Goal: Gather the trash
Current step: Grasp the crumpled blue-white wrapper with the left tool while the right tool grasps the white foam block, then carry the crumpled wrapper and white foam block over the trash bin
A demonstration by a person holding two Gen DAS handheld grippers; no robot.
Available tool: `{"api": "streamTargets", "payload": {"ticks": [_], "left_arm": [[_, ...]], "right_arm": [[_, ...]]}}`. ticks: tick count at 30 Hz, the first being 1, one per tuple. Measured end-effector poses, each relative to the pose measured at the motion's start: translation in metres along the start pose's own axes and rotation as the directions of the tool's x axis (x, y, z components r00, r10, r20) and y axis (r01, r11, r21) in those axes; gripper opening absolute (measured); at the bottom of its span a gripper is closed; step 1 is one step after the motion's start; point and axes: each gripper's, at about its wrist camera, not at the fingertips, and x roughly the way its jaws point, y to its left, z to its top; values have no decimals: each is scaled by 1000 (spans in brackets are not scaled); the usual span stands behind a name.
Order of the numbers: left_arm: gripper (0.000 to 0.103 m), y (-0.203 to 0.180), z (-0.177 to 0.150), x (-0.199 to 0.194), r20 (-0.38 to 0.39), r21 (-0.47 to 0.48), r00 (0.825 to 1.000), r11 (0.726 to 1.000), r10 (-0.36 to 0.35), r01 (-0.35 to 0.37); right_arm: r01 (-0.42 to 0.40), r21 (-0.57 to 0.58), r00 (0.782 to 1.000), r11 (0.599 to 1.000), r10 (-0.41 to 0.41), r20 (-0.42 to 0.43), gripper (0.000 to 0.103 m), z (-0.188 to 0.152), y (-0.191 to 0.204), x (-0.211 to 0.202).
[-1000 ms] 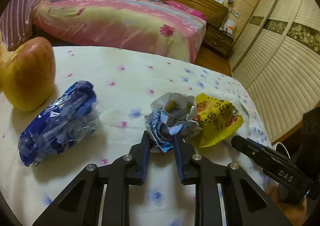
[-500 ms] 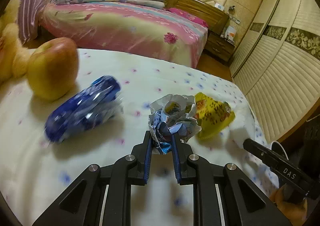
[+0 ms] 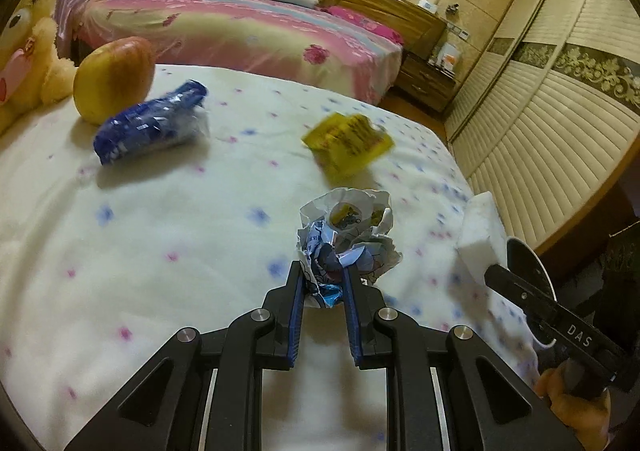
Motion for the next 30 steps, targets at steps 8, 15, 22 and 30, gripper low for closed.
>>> {"api": "streamTargets", "payload": {"ticks": [8, 15, 22, 30], "left_arm": [[17, -26, -12, -5, -5, 35, 1000, 999, -27, 27], [17, -44, -19, -6, -10, 60, 999, 997, -51, 52], [17, -60, -23, -3, -16, 83, 997, 994, -69, 70], [17, -89, -26, 6, -39, 130, 994, 986, -102, 106]], "right_arm": [[10, 13, 1000, 1000, -10, 17, 20, -16, -19, -30], [27, 39, 999, 999, -28, 33, 20, -27, -28, -44], [37, 49, 998, 998, -40, 50, 20, -32, -36, -57], [57, 77, 995, 995, -63, 73, 20, -37, -52, -74]]}}
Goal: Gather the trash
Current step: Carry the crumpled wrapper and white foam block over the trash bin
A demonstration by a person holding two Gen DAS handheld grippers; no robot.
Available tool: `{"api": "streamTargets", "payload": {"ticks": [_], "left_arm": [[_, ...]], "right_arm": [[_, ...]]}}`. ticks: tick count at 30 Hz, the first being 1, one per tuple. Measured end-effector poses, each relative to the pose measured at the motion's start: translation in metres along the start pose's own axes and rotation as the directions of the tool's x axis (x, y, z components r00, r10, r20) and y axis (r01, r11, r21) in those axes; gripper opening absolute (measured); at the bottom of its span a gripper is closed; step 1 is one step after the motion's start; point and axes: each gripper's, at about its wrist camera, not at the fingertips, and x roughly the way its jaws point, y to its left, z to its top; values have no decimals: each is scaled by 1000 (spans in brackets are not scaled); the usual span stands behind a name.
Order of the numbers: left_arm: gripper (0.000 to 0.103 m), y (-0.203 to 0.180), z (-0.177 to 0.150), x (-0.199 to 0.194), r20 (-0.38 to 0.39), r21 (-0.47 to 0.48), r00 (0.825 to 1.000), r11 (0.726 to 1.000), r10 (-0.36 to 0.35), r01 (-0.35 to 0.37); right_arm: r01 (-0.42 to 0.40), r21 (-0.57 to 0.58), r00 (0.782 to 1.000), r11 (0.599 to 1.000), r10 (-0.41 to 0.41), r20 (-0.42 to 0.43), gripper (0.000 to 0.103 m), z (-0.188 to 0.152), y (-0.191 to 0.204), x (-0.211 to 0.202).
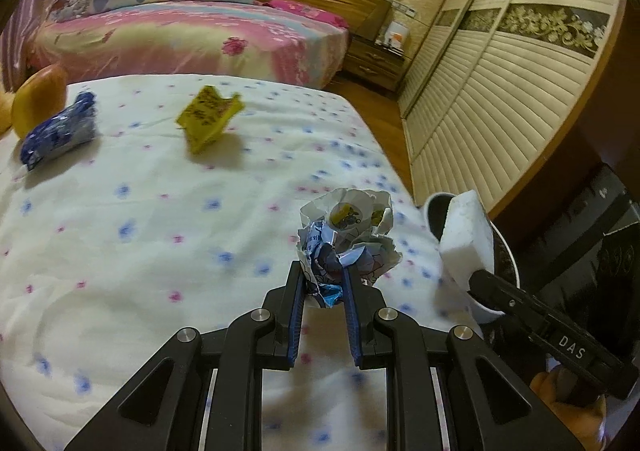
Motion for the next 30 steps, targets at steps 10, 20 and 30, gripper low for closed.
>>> {"api": "streamTargets", "payload": {"ticks": [10, 20, 30], "left_arm": [[17, -30, -1, 14, -24, 54, 999, 998, -29, 31], [17, -55, 1, 23, -32, 88, 998, 995, -50, 53], [17, -79, 4, 34, -41, 125, 997, 990, -60, 64]], "right_arm": [[38, 42, 999, 998, -39, 20, 20, -4, -27, -18], [70, 69, 997, 995, -72, 33, 20, -5, -48, -32], [98, 97, 994, 990, -102, 45, 20, -5, -65, -42]]}}
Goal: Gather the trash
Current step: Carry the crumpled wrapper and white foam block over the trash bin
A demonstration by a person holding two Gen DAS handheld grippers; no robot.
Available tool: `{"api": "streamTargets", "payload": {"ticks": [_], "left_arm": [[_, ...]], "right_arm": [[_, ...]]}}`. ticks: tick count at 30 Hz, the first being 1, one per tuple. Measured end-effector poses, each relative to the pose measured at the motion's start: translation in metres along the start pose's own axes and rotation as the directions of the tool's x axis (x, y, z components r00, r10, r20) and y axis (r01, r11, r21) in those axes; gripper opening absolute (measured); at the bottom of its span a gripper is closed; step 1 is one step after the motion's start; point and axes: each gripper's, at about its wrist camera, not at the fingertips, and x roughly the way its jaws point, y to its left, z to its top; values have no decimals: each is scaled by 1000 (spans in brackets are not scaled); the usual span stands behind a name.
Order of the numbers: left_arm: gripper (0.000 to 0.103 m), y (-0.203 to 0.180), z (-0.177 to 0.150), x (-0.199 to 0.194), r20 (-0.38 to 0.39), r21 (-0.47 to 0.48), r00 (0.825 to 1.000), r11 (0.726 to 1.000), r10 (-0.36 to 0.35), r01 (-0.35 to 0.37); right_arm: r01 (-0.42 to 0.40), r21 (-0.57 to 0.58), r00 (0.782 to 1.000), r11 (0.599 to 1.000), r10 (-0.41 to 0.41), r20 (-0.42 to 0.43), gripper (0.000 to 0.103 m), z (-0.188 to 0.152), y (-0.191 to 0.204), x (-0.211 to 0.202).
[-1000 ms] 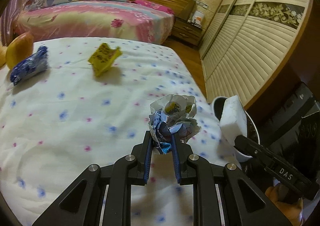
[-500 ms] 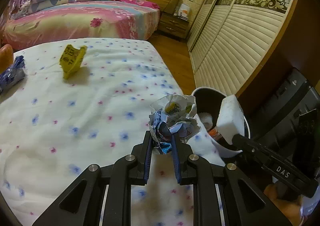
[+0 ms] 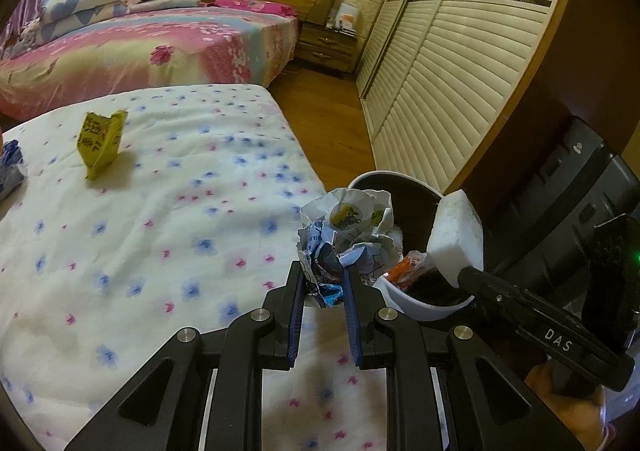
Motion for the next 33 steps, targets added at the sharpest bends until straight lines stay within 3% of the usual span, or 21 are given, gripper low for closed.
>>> {"api": "streamTargets", "payload": {"ticks": [33], "left_arm": [[17, -50, 21, 50, -41, 81, 999, 997, -4, 8]], "right_arm": [[63, 29, 998, 998, -63, -11, 20, 11, -42, 2]]}}
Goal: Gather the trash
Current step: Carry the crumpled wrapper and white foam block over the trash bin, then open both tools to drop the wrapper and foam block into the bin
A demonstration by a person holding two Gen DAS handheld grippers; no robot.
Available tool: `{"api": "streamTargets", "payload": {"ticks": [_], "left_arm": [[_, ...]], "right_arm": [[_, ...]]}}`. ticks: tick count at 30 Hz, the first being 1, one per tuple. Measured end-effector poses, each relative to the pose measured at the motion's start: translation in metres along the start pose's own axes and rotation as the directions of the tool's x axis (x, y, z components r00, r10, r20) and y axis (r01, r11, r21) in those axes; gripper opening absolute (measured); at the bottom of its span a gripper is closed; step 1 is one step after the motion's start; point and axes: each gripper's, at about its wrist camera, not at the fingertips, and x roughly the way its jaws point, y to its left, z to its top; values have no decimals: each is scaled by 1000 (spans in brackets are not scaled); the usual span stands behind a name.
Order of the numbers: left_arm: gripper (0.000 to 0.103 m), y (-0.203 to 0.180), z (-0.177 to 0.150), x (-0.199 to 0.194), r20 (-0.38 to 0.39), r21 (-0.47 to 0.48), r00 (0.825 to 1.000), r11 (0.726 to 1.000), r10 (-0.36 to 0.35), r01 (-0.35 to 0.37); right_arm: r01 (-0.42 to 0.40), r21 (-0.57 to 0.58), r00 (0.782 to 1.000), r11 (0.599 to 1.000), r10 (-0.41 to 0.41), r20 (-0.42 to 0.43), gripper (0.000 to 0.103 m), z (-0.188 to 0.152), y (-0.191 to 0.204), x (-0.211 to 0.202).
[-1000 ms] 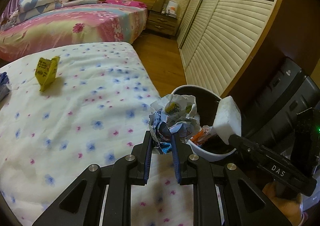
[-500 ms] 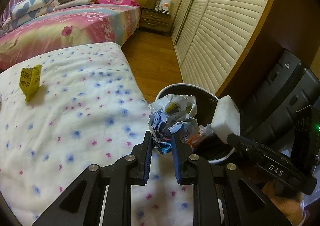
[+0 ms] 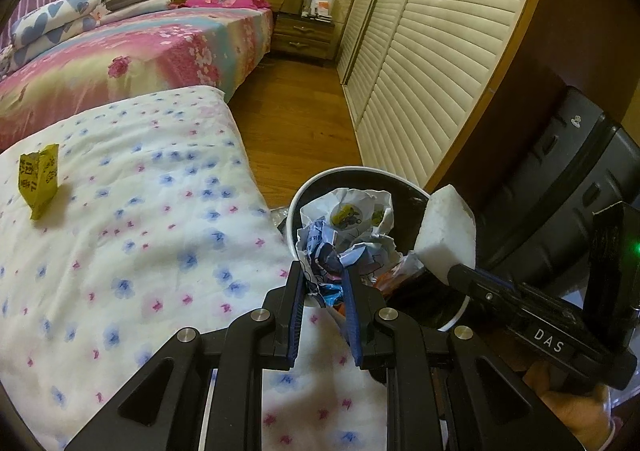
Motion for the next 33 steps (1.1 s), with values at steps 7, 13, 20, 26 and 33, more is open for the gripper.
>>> {"api": "streamTargets", "payload": {"ticks": [7, 13, 20, 26, 33], "left_arm": [[17, -6, 5, 6, -5, 8, 1000, 1000, -2, 2], [18, -11, 8, 10, -11, 11, 1000, 1000, -7, 7], [24, -14, 11, 14, -25, 17, 999, 1000, -24, 24], [41, -7, 5, 7, -6, 7, 1000, 1000, -10, 10], [49, 15, -11, -11, 2, -39, 1000, 999, 19, -19]], "right_arm": [[9, -3, 1000, 1000, -9, -12, 20, 4, -5, 5], [13, 2, 1000, 1000, -13, -17, 21, 8, -10, 8], [25, 13, 999, 1000, -25, -22, 26, 12, -14, 9], [47, 22, 999, 999, -47, -7, 49, 12, -16, 4], [35, 26, 999, 999, -35, 6, 73, 8, -7, 1]]}}
